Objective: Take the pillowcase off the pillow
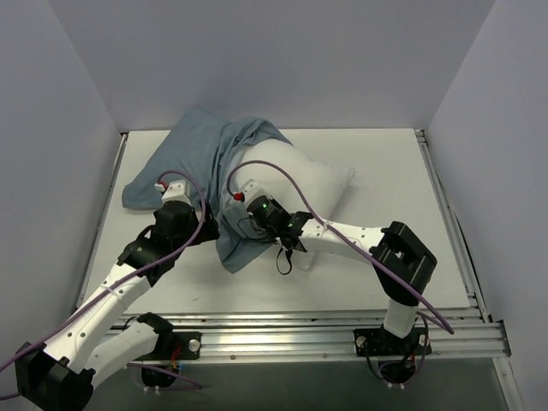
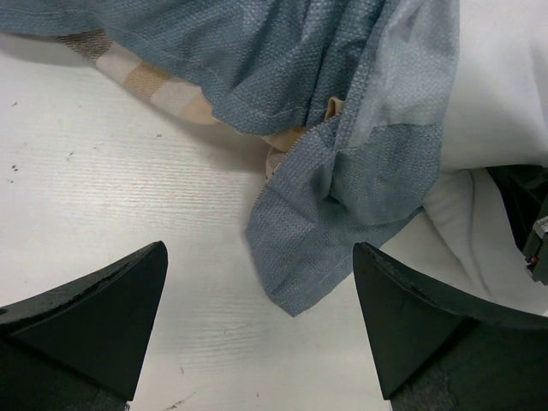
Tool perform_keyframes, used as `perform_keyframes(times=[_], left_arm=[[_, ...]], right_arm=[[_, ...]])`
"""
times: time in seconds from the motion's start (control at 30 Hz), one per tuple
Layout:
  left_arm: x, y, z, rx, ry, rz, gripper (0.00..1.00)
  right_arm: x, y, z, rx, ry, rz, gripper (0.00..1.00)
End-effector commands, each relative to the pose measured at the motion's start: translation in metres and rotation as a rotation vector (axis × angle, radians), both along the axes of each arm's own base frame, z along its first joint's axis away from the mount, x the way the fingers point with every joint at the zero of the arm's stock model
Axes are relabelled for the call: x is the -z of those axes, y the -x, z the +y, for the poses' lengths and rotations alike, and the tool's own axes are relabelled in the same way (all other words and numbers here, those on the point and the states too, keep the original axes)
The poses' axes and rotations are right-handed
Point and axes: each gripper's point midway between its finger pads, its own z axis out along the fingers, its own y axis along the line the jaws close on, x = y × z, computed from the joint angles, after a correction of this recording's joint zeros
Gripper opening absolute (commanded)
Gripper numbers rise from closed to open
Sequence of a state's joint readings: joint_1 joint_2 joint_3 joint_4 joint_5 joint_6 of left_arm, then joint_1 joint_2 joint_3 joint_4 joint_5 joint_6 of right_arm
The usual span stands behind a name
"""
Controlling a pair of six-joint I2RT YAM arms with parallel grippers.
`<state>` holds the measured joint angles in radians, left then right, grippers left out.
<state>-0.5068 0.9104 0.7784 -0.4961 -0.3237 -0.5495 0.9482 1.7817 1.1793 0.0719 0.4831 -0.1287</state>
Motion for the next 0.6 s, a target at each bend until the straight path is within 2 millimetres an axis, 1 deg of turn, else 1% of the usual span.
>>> perform_keyframes(times=[0.0,0.03,0.07,0.1,0.13,0.17,0.2,0.23,0.27,0.3,0.33,0.37,0.4,0.47,0.5,0.53,0.57], left_arm=[[-0.016,-0.019,-0.021,0.044,0.086,-0.076,0.98],[-0.022,-0.025,-0.026,0.053,0.103,-0.105,0.98],[-0.022,-0.028,-0.028,0.056,0.107,-0.114,0.98],[-0.019,-0.033,-0.032,0.06,0.108,-0.107,0.98],[-0.028,-0.04,-0.037,0.065,0.127,-0.138,0.99],[-0.03,-0.043,-0.04,0.073,0.132,-0.146,0.99],[-0.024,-0.049,-0.044,0.077,0.129,-0.135,1.0],[-0.03,-0.055,-0.049,0.083,0.142,-0.155,1.0],[-0.029,-0.059,-0.051,0.082,0.139,-0.153,1.0],[-0.019,-0.065,-0.054,0.08,0.122,-0.127,1.0],[-0.017,-0.069,-0.054,0.073,0.113,-0.122,1.0],[-0.018,-0.073,-0.056,0.07,0.109,-0.123,0.95],[-0.009,-0.077,-0.058,0.065,0.095,-0.102,0.94],[-0.008,-0.085,-0.056,0.037,0.079,-0.106,0.91],[-0.002,-0.089,-0.054,0.023,0.07,-0.094,0.89],[-0.004,-0.092,-0.055,0.016,0.07,-0.104,0.87],[-0.005,-0.095,-0.054,0.008,0.07,-0.111,0.82]], right_arm=[[-0.006,0.011,0.012,-0.043,-0.088,0.063,0.0],[-0.012,0.012,0.013,-0.048,-0.108,0.063,0.0],[-0.016,0.013,0.015,-0.053,-0.127,0.063,0.0],[-0.027,0.015,0.016,-0.054,-0.163,0.053,0.0],[-0.031,0.017,0.019,-0.069,-0.181,0.059,0.0],[-0.035,0.018,0.021,-0.074,-0.196,0.057,0.0],[-0.043,0.019,0.022,-0.077,-0.213,0.049,0.0],[-0.047,0.02,0.023,-0.077,-0.227,0.047,0.0],[-0.049,0.02,0.023,-0.08,-0.233,0.047,0.0],[-0.055,0.02,0.023,-0.08,-0.245,0.039,0.0],[-0.058,0.021,0.024,-0.085,-0.254,0.037,0.0],[-0.061,0.021,0.026,-0.089,-0.266,0.038,0.0],[-0.065,0.023,0.026,-0.094,-0.274,0.035,0.0],[-0.067,0.025,0.029,-0.105,-0.287,0.041,0.0],[-0.071,0.026,0.029,-0.11,-0.295,0.039,0.0],[-0.072,0.027,0.03,-0.114,-0.3,0.04,0.0],[-0.073,0.028,0.029,-0.115,-0.303,0.04,0.0]])
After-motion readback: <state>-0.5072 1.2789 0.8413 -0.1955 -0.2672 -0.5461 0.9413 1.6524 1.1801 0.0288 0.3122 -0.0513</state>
